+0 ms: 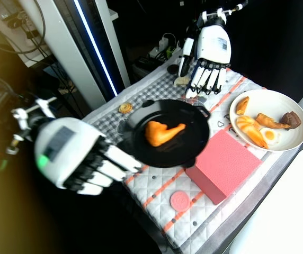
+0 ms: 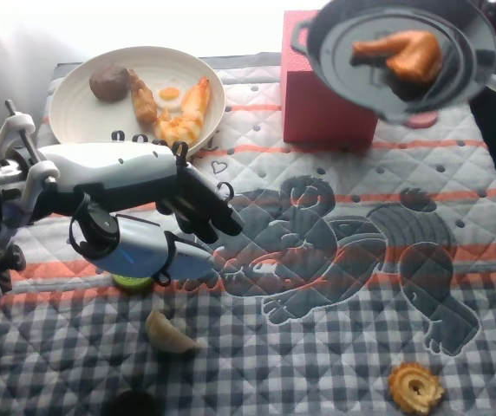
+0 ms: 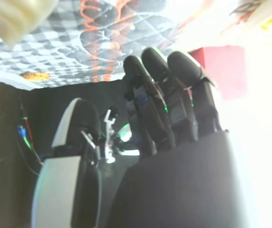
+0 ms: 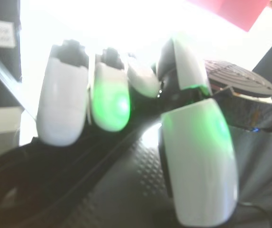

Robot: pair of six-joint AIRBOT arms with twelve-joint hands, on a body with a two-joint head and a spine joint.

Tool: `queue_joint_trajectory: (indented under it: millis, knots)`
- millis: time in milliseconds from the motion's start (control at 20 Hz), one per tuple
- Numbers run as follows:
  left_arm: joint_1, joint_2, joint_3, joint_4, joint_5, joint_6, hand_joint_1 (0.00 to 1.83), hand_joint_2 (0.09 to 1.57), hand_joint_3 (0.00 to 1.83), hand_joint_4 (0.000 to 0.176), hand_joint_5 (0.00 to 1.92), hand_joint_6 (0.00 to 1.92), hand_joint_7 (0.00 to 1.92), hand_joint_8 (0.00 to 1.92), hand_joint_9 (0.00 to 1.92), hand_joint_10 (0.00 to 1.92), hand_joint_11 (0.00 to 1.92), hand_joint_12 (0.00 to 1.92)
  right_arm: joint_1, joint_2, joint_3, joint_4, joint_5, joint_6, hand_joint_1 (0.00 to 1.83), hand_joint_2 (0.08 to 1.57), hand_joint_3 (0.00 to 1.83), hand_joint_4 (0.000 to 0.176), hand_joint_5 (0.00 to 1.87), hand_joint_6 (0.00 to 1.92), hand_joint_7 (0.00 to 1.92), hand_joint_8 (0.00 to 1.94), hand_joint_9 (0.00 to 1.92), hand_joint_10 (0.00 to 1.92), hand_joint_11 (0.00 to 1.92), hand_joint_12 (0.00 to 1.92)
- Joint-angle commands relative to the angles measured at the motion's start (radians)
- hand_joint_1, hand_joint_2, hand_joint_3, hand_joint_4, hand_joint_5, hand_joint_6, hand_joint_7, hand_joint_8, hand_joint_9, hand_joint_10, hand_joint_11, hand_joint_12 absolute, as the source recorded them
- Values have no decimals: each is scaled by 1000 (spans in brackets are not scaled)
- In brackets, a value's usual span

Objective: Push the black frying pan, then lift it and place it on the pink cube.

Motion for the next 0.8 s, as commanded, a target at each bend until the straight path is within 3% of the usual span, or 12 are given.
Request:
queue_joint_trajectory:
  millis: [0,150,250,300,550,750]
  knots:
    - [-8,6,4,-17,-94,-12,626,1282,4,0,680,0,802,46,472,921,148,1706,42,-13,32,-12,61,-8,1470,1250,0,0,1264,1921,1522,1941,1661,1921,1674,1921]
    - [-8,6,7,-17,-99,-19,706,1267,0,0,704,9,814,41,491,874,205,1666,139,-82,121,-18,-71,-61,1462,1245,0,0,1288,1921,1545,1941,1667,1921,1673,1921]
    - [-6,6,8,-17,-97,-19,673,1284,2,0,680,1,808,32,513,831,195,1637,192,-123,173,-18,-152,-101,1371,1299,3,0,1235,1921,1451,1941,1593,1921,1635,1921]
    - [-5,6,8,-17,-98,-19,697,1275,0,0,685,4,813,32,521,826,203,1639,216,-141,197,-18,-179,-115,1429,1277,0,0,1235,1921,1443,1941,1589,1921,1639,1921]
    - [-5,1,11,-17,-106,-19,775,1256,0,0,684,5,789,14,472,908,195,1692,261,-195,285,-17,-235,-118,1408,1269,0,0,1334,1921,1476,1941,1591,1921,1632,1921]
    - [-4,-4,14,-17,-109,-19,771,1253,1,0,669,0,803,7,545,710,141,1599,277,-207,323,-13,-267,-120,1373,1279,0,0,1254,1921,1396,1941,1527,1921,1564,1921]
